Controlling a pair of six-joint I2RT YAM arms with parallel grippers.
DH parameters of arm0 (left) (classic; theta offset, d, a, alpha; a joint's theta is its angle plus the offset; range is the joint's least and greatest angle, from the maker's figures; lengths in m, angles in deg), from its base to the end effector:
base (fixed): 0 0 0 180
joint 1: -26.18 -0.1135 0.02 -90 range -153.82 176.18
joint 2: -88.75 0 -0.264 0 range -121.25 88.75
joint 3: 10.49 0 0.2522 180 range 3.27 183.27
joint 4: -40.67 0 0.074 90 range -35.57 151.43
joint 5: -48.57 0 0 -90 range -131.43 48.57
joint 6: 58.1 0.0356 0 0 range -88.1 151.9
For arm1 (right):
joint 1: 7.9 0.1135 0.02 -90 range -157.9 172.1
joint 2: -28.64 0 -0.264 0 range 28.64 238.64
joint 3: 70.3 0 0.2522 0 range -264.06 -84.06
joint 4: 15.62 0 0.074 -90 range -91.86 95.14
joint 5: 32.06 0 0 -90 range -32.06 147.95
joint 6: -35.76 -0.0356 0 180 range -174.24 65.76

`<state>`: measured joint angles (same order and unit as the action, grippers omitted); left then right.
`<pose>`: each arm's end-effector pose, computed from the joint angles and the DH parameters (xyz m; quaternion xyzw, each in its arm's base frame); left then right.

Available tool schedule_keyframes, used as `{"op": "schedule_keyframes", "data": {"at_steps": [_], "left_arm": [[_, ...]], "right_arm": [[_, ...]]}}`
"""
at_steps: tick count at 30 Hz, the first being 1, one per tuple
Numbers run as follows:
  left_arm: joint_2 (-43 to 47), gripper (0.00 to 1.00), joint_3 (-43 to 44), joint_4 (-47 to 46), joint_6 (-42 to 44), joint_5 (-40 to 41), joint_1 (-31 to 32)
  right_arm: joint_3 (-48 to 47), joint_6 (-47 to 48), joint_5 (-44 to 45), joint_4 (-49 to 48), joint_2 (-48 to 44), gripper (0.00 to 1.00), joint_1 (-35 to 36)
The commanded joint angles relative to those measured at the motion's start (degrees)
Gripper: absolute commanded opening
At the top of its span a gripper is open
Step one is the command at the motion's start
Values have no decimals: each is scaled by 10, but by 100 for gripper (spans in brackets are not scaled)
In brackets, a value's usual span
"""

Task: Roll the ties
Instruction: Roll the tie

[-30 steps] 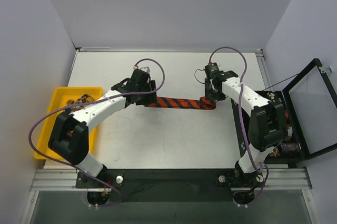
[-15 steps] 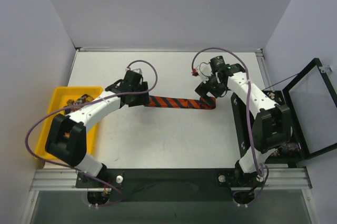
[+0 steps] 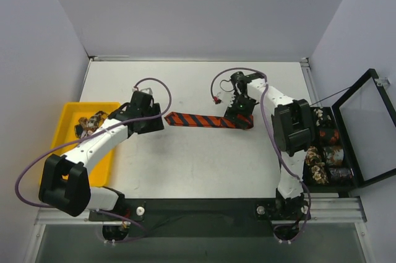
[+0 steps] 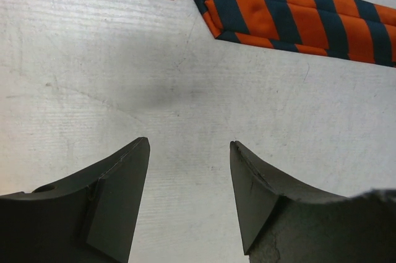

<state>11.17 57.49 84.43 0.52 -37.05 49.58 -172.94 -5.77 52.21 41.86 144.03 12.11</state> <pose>0.2555 -0.1076 0.2414 -0.0780 0.9455 -0.1123 0.2956 0.3898 0.1458 0.1934 -0.5607 0.8086 0.0056 0.1783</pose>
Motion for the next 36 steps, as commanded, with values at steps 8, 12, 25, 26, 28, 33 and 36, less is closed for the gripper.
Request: {"op": "schedule_keyframes", "data": {"at_steps": [8, 12, 25, 26, 28, 33, 36], "left_arm": [[17, 65, -12, 6, -4, 11, -5], [14, 66, -13, 6, -5, 10, -5], [3, 65, -9, 0, -2, 8, -6], [4, 66, -10, 0, -2, 7, -6], [5, 65, -7, -2, 0, 5, -5], [1, 66, 4, -10, 0, -7, -5], [-8, 66, 22, -14, -6, -11, 2]], "right_arm": [[-16, 25, 31, 33, 66, 80, 32], [-8, 23, 37, 20, 75, 75, 35], [20, 15, 51, 9, 64, 42, 45], [20, 13, 51, 9, 57, 40, 48], [20, 1, 51, 7, 51, 44, 52], [14, -27, 46, 8, -11, 78, 73], [-7, -51, 43, 8, -63, 82, 76]]}}
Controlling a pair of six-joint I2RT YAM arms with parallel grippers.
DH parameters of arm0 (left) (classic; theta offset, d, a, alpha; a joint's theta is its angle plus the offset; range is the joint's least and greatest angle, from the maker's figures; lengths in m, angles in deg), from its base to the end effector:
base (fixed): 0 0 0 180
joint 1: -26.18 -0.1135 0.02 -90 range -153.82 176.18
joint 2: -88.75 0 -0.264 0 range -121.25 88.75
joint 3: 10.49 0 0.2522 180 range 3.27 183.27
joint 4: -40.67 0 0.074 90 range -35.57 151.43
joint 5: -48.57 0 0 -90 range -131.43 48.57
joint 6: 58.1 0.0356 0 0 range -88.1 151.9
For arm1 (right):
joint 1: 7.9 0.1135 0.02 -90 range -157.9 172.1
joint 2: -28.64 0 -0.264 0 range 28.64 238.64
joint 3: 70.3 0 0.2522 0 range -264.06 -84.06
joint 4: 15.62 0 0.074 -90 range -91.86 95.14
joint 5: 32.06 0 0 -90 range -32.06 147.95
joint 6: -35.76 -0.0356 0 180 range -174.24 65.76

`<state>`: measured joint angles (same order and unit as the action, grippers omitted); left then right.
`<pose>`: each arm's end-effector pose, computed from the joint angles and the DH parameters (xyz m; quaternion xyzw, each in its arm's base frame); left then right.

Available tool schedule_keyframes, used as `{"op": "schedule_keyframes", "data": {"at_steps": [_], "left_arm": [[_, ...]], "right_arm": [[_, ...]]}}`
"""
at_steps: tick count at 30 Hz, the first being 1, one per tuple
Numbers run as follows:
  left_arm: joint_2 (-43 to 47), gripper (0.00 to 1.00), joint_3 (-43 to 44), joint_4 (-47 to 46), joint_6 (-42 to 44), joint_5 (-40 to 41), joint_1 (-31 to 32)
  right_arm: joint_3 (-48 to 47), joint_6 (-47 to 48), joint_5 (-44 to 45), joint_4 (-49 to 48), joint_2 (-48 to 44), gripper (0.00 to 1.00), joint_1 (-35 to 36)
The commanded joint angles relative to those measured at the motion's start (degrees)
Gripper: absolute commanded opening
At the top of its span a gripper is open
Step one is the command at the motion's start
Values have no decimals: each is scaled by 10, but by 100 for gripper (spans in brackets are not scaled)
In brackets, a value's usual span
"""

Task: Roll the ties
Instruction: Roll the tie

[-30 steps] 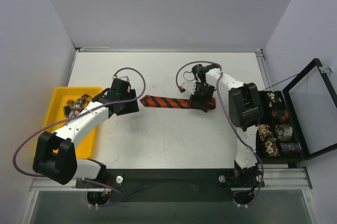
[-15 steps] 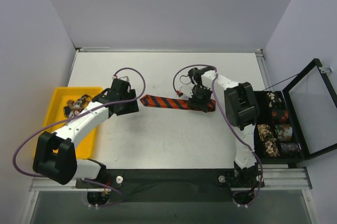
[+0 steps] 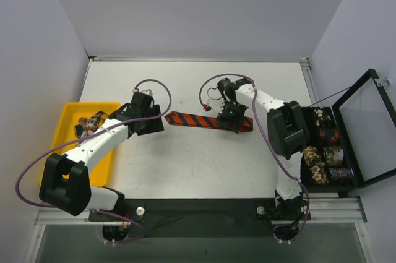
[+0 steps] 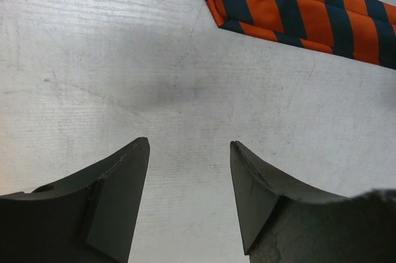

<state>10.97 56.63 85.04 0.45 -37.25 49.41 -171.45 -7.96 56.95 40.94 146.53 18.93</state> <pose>0.2535 -0.1060 0.2351 -0.0792 0.9499 -0.1070 0.2827 0.3714 0.1885 0.1692 -0.5903 0.7940 -0.0161 0.1446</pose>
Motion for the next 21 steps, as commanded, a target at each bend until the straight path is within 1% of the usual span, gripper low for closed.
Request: {"op": "schedule_keyframes", "data": {"at_steps": [1, 3, 4, 6, 7, 8, 9, 10, 11, 13, 14, 15, 16, 17, 18, 19, 21], "left_arm": [[-12, 66, 37, -23, -7, -10, 9], [-21, 66, 59, -28, -14, -10, 24], [-32, 66, 66, -31, -17, -11, 38], [-47, 66, 94, -39, -27, -11, 56], [-66, 66, 103, -42, -30, -14, 64], [-77, 66, 129, -48, -38, -17, 85], [-101, 66, 140, -50, -42, -19, 94], [-114, 66, 155, -54, -45, -22, 104], [-127, 66, 182, -61, -51, -27, 124], [-168, 66, 213, -65, -56, -30, 145], [-183, 66, 228, -72, -59, -31, 154], [-196, 66, 260, -76, -61, -31, 173], [-226, 65, 274, -78, -62, -32, 181], [-241, 65, 291, -86, -63, -33, 190], [-270, 65, 322, -88, -64, -36, 202], [-286, 65, 342, -90, -64, -37, 211], [-329, 65, 375, -93, -65, -39, 227]], "right_arm": [[-27, -55, -11, 18, -101, 82, 6], [-35, -85, -30, 17, -144, 83, -7], [-35, -130, -51, 14, -158, 84, -14], [-31, -190, -52, 0, -194, 85, -47], [-25, -261, -65, -5, -216, 85, -62], [-17, -291, -75, -18, -229, 85, -76], [9, -324, -84, -26, -242, 85, -89], [27, -351, -88, -37, -274, 85, -112], [75, -403, -88, -65, -292, 85, -121], [124, -452, -88, -118, -344, 82, -141], [151, -499, -91, -133, -359, 82, -144], [171, -520, -83, -146, -372, 81, -146], [213, -543, -73, -171, -396, 81, -153], [233, -563, -60, -184, -405, 80, -158], [250, -598, -66, -198, -414, 78, -164], [280, -609, -73, -220, -424, 76, -171], [299, -645, -78, -237, -426, 72, -188]]}}
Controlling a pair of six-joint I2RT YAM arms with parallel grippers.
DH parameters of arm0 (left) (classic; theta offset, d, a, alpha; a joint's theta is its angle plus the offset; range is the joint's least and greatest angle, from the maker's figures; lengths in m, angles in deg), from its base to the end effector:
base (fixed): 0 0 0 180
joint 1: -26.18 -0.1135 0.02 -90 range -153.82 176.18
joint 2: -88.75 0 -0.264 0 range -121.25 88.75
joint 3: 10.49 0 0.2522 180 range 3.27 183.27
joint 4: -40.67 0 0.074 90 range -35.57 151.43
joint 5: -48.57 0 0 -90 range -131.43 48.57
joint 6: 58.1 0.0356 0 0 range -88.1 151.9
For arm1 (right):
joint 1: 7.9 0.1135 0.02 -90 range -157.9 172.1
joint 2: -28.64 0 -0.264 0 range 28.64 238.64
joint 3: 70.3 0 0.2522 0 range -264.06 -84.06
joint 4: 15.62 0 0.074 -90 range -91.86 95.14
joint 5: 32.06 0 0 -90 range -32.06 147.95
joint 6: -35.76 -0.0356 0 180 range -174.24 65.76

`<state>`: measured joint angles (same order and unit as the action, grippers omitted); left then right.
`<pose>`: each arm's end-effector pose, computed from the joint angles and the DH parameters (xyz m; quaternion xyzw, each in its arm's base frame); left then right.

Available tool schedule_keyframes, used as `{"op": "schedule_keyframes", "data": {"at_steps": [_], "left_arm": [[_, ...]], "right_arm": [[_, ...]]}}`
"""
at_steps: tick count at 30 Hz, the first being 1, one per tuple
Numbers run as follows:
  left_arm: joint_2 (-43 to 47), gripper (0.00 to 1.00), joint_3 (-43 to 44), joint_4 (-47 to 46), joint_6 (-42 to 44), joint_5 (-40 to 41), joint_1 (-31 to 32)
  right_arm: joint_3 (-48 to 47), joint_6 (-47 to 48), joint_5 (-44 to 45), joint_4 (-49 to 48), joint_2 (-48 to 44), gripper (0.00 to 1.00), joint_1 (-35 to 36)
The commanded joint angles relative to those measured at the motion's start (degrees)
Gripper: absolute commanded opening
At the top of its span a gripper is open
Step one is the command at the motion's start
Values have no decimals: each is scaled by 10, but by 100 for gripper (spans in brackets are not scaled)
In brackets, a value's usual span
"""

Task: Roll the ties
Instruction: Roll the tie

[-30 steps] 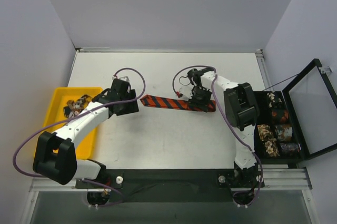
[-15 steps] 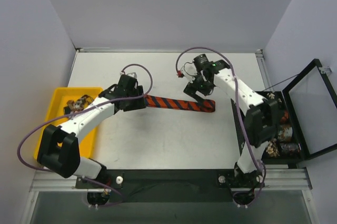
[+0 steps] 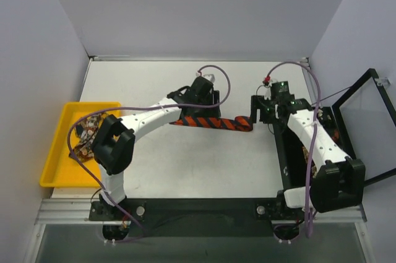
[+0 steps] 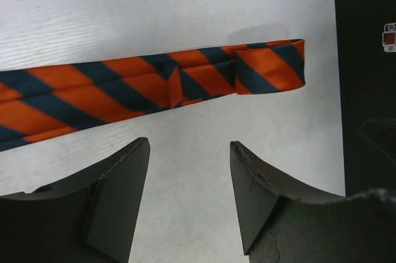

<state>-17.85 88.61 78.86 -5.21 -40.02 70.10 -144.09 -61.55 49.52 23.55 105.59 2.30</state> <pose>0.3046 -0.2921 0.2552 0.0504 0.9247 -0.2363 0.2941 0.2874 0.0570 0.2832 -0.0527 0.9112 0.1277 0.3881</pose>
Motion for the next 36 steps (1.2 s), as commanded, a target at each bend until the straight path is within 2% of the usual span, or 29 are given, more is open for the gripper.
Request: {"op": "schedule_keyframes", "data": {"at_steps": [1, 8, 12, 24, 33, 36], "left_arm": [[-54, 65, 88, -31, -9, -12, 26], [-157, 60, 196, -38, -3, -14, 56], [-200, 57, 224, -38, -2, -14, 65], [-262, 50, 231, -39, -16, -33, 74], [-269, 48, 221, -37, -39, -40, 61], [-267, 48, 215, -37, -46, -45, 55]], "right_arm": [[39, -117, -6, -79, -15, 69, -25], [76, -168, -41, -147, 23, 69, -58], [74, -173, -55, -161, 55, 69, -69], [78, -180, -103, -199, 128, 68, -75], [84, -171, -140, -219, 163, 67, -75], [86, -164, -149, -228, 172, 63, -75]]}}
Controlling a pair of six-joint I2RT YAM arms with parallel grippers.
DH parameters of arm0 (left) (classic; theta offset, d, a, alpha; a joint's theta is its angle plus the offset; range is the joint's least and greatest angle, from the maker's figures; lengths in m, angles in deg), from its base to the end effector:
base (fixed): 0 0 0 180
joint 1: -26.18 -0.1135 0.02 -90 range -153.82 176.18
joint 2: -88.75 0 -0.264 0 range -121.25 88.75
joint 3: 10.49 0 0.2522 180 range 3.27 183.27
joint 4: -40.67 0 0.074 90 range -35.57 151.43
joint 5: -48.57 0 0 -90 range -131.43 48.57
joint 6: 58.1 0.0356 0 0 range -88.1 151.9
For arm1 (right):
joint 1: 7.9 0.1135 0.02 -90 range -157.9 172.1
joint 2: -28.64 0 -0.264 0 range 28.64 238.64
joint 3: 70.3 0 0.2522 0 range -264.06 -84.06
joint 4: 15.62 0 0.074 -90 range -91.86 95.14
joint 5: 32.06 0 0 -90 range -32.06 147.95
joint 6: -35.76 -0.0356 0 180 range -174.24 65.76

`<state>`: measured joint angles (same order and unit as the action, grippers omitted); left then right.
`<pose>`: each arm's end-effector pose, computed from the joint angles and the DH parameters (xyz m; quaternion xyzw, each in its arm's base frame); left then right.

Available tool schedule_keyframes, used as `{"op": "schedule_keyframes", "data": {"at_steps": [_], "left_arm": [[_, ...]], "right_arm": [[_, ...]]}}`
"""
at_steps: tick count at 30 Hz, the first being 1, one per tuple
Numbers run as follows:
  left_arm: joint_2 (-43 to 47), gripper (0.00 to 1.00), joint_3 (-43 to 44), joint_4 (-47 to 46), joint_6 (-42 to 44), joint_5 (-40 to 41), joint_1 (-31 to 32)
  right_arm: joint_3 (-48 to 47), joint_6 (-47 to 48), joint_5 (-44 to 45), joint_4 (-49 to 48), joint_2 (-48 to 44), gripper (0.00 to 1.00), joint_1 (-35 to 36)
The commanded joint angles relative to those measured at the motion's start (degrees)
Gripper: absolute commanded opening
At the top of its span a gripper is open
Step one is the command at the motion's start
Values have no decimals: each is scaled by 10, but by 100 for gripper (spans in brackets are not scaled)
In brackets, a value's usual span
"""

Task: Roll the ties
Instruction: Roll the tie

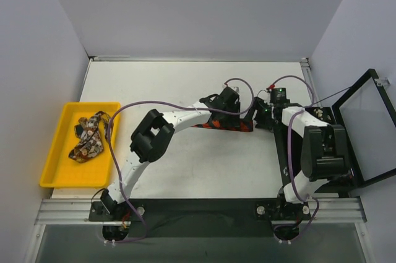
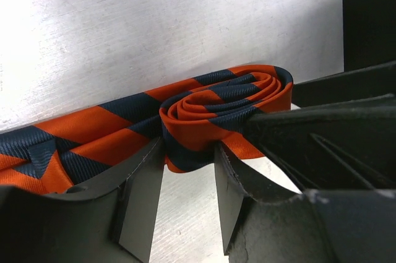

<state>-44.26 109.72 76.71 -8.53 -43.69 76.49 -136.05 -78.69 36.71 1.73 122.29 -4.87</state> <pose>0.3298 -0.3996 0.1682 0.0875 0.9319 -0.2631 0.2338 0.3340 0.0306 0.1828 0.1000 0.9061 0.2543 0.3230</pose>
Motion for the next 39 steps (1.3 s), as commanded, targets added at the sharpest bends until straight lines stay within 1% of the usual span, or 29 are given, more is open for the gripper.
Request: {"op": "schedule_keyframes", "data": {"at_steps": [1, 2, 6, 10, 15, 20, 22, 23, 24, 26, 27, 29, 30, 32, 33, 34, 35, 36, 38, 39], "left_arm": [[-2, 48, 3, -15, -15, -12, -10], [-2, 48, 2, -16, -16, -15, -13], [-1, 48, 0, -16, -22, -26, -14], [-2, 48, -5, -20, -31, -42, -19], [0, 47, -10, -22, -35, -49, -22], [-1, 47, -13, -22, -40, -58, -27], [-5, 47, -14, -22, -43, -64, -28], [-7, 47, -15, -22, -44, -65, -29], [-7, 47, -15, -22, -44, -66, -29], [-7, 47, -16, -22, -46, -70, -30], [-4, 47, -17, -22, -46, -72, -30], [4, 48, -19, -22, -46, -78, -30], [15, 48, -21, -22, -45, -78, -31], [31, 52, -34, -22, -39, -75, -32], [53, 54, -40, -22, -37, -74, -37], [64, 55, -58, -22, -35, -74, -41], [77, 57, -69, -22, -34, -73, -45], [106, 58, -82, -22, -33, -67, -58], [157, 60, -128, -23, -26, -54, -74], [174, 60, -146, -22, -14, -33, -94]], "right_arm": [[7, 8, -24, -16, 9, 63, -2], [8, 10, -30, -19, 9, 63, -3], [13, 19, -40, -31, 14, 55, -3], [19, 26, -51, -31, 21, 55, -3], [36, 15, -76, -86, 29, 58, -4], [41, 7, -95, -105, 42, 58, -8], [43, 9, -98, -111, 46, 57, -12], [45, 10, -101, -114, 46, 53, -14], [47, 12, -102, -118, 47, 45, -14], [47, 19, -102, -118, 47, 35, -14], [46, 19, -104, -116, 47, 27, -15], [38, 23, -107, -109, 47, 20, -15], [32, 28, -106, -92, 47, 11, -14], [14, 37, -98, -71, 45, 3, -14], [6, 54, -85, -45, 43, 0, -13], [-11, 64, -73, -37, 41, 0, -11], [-19, 73, -61, -9, 41, 0, -8], [-28, 90, -46, 22, 39, 0, -8], [-58, 104, -29, 52, 41, 0, -4], [-71, 112, 3, 89, 43, 0, 0]]}}
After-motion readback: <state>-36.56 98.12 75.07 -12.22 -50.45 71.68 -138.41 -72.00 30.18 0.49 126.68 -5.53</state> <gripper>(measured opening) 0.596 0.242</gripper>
